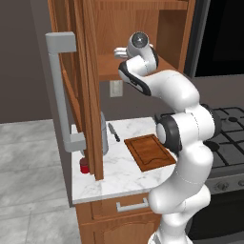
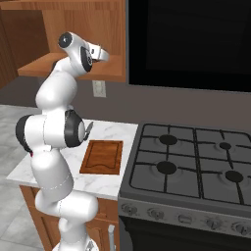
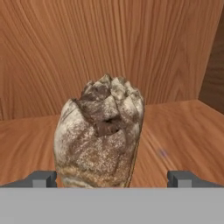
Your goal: Pick the bread, place it on the cutting board, pick the jam, place it on the counter, and close the cabinet.
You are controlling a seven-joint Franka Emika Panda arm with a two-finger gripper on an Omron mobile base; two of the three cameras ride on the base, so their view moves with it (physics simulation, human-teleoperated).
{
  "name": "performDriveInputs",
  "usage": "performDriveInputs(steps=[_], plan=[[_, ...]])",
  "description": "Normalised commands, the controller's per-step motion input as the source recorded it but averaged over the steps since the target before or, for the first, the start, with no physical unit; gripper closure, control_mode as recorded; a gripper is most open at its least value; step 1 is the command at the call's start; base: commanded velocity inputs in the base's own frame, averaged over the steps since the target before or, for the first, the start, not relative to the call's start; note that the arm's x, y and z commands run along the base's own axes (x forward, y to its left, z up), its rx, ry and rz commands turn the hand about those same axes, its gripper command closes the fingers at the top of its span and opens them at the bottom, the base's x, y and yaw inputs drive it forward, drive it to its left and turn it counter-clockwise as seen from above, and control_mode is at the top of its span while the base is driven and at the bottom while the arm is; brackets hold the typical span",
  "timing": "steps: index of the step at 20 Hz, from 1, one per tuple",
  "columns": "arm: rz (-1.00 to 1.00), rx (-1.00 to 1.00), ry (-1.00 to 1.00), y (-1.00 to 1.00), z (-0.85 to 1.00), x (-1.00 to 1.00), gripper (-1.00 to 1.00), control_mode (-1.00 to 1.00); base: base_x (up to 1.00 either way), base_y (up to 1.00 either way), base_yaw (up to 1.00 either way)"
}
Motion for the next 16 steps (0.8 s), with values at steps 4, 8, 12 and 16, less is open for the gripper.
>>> performDriveInputs(steps=[4, 8, 12, 16], plan=[[0.00, 0.00, 0.00, 0.00, 0.00, 0.13, -1.00, -1.00, 0.00, 0.00, 0.00], [0.00, 0.00, 0.00, 0.00, 0.00, 0.13, -1.00, -1.00, 0.00, 0.00, 0.00], [0.00, 0.00, 0.00, 0.00, 0.00, 0.17, -1.00, -1.00, 0.00, 0.00, 0.00], [0.00, 0.00, 0.00, 0.00, 0.00, 0.23, -1.00, -1.00, 0.00, 0.00, 0.00]])
